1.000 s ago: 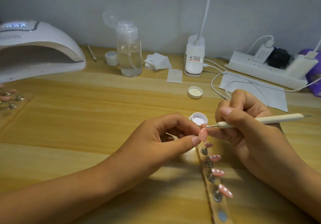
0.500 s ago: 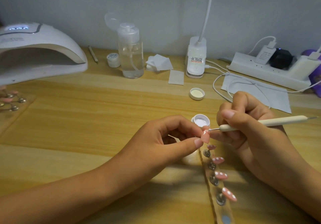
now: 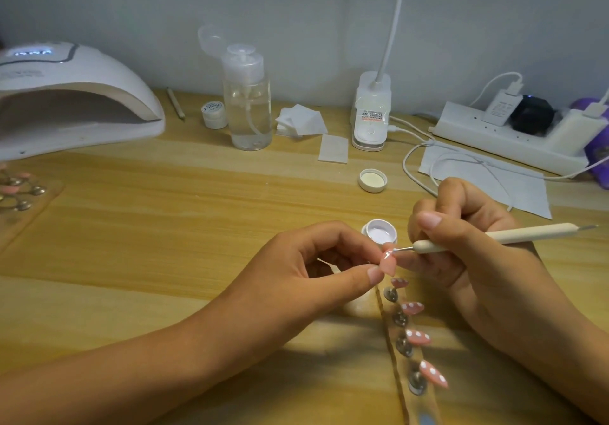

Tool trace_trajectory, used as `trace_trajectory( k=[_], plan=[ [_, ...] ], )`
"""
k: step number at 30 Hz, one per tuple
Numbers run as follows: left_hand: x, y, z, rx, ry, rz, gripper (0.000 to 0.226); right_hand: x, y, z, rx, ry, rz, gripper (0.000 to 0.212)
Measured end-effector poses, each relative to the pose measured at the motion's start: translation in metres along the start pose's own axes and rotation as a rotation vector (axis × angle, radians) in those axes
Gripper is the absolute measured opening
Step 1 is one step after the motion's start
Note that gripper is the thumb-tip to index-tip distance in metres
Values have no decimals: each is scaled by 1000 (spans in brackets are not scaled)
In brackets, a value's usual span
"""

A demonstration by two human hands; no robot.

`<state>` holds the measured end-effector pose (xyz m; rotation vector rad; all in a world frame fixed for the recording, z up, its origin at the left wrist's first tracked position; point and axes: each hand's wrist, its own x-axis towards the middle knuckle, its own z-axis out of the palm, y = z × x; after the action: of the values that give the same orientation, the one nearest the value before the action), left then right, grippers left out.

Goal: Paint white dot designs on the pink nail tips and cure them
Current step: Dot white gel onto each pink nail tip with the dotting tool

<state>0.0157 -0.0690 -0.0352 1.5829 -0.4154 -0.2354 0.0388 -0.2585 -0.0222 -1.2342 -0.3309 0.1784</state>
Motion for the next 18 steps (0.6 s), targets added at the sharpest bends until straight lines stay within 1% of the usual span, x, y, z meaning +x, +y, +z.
trace_trajectory(
  k=[2,6,13,18],
  plan=[
    [0,0,0,-13,-2,-2,3,0,0,0,-7,-4,3,21],
    [0,-3,-1,-17,-10,-4,9,-1,0,0,11,7,17,21],
    [2,-5,-1,-30,-2,-6,8,0,-1,0,15,22,26,22],
    [2,-3,0,-31,10,-16,11,0,0,0,5,27,27,23]
  ],
)
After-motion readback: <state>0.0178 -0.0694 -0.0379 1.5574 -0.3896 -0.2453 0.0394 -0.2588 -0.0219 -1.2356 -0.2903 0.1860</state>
